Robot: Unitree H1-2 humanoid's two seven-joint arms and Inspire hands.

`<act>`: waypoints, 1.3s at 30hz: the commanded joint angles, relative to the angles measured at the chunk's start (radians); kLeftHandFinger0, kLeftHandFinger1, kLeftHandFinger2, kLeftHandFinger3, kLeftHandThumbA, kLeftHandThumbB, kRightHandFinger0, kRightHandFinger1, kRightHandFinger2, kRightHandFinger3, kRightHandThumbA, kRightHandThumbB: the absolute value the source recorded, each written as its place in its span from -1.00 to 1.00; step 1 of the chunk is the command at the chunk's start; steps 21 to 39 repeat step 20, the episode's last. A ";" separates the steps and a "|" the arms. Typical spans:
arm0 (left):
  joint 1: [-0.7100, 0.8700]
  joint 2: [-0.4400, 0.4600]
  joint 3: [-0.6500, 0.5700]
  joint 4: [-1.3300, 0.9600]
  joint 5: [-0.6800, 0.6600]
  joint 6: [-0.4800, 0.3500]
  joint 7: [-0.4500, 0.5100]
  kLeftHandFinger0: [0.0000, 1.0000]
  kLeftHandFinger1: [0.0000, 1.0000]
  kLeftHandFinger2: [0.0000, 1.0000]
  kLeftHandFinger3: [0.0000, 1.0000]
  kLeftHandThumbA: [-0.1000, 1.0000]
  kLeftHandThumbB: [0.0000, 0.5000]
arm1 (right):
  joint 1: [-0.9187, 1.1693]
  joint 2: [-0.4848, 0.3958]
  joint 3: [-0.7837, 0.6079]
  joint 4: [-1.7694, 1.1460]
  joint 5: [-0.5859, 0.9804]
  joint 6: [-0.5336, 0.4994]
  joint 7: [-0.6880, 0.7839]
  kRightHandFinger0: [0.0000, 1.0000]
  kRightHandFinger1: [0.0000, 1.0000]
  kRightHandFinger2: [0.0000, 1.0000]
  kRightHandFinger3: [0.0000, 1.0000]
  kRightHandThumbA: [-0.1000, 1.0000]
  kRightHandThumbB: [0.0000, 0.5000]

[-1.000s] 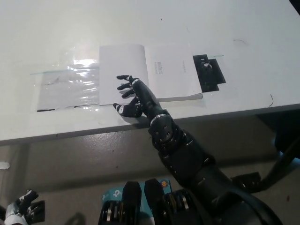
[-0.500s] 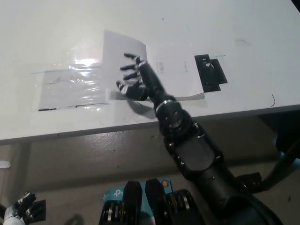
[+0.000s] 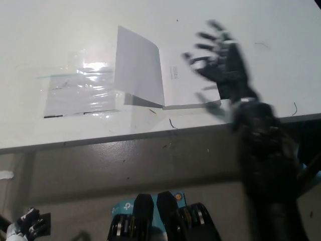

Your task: The robot uses its right hand to slide under the cover of the book kept in the middle of the desk and open it

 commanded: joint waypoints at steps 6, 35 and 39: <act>0.012 -0.005 0.013 -0.035 -0.015 -0.015 0.001 -0.15 0.08 0.39 0.42 0.45 -0.94 | 0.138 -0.098 -0.283 -0.219 0.234 0.024 0.001 0.13 0.48 0.62 0.98 0.57 -0.44; 0.002 0.004 0.034 0.013 -0.044 -0.053 -0.022 0.13 0.08 0.42 0.51 0.43 -0.86 | 0.269 -0.068 -0.479 -0.088 0.231 -0.177 -0.151 0.18 0.48 0.63 0.94 0.42 -0.52; 0.002 0.004 0.034 0.013 -0.044 -0.053 -0.022 0.13 0.08 0.42 0.51 0.43 -0.86 | 0.269 -0.068 -0.479 -0.088 0.231 -0.177 -0.151 0.18 0.48 0.63 0.94 0.42 -0.52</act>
